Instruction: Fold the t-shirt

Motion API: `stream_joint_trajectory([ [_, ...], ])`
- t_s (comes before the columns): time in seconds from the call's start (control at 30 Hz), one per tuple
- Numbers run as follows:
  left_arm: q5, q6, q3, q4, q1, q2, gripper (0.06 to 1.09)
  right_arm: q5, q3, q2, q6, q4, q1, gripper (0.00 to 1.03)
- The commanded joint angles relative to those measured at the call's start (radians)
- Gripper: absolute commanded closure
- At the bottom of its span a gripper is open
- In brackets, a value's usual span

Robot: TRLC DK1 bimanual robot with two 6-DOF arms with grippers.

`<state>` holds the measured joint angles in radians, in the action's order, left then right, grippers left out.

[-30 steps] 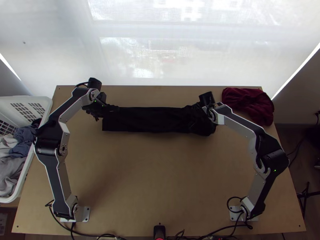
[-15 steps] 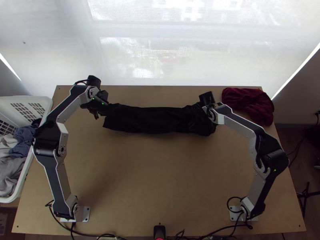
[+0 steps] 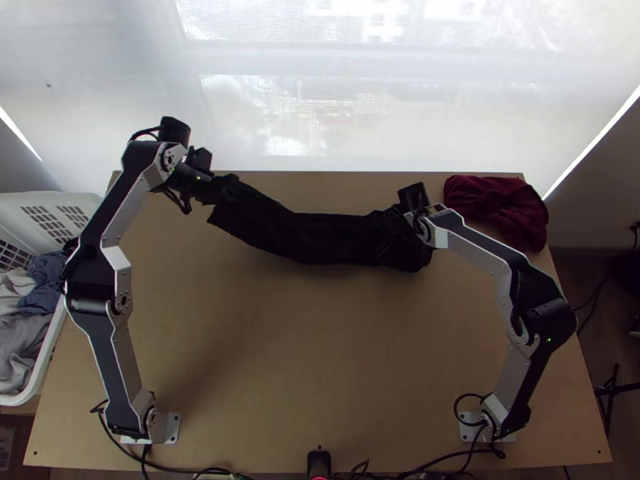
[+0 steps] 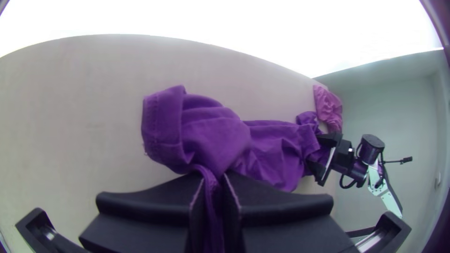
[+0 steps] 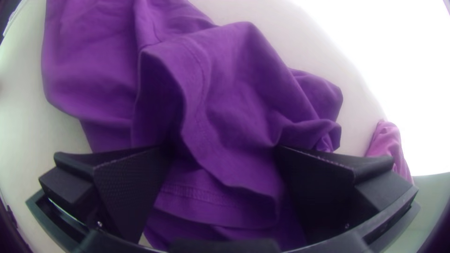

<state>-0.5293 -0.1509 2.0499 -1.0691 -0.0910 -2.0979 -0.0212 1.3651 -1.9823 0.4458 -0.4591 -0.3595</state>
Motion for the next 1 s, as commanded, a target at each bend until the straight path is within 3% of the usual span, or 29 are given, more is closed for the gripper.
stream_joint_trajectory([
  [0.0,-0.112,-0.035,0.158,-0.048,-0.049,-0.053,1.05,-0.002,0.006,-0.016,-0.004,0.002,-0.001,0.05],
  [0.4,-0.175,-0.076,0.231,0.046,-0.190,-0.097,1.05,-0.013,0.029,-0.049,-0.007,0.002,-0.004,0.05],
  [0.63,-0.179,-0.168,0.236,0.222,-0.286,-0.033,1.05,-0.016,0.017,-0.049,-0.021,-0.010,0.002,0.05],
  [0.97,-0.176,-0.190,0.237,0.297,-0.377,-0.037,1.05,-0.011,0.028,0.140,-0.088,-0.090,0.011,0.05],
])
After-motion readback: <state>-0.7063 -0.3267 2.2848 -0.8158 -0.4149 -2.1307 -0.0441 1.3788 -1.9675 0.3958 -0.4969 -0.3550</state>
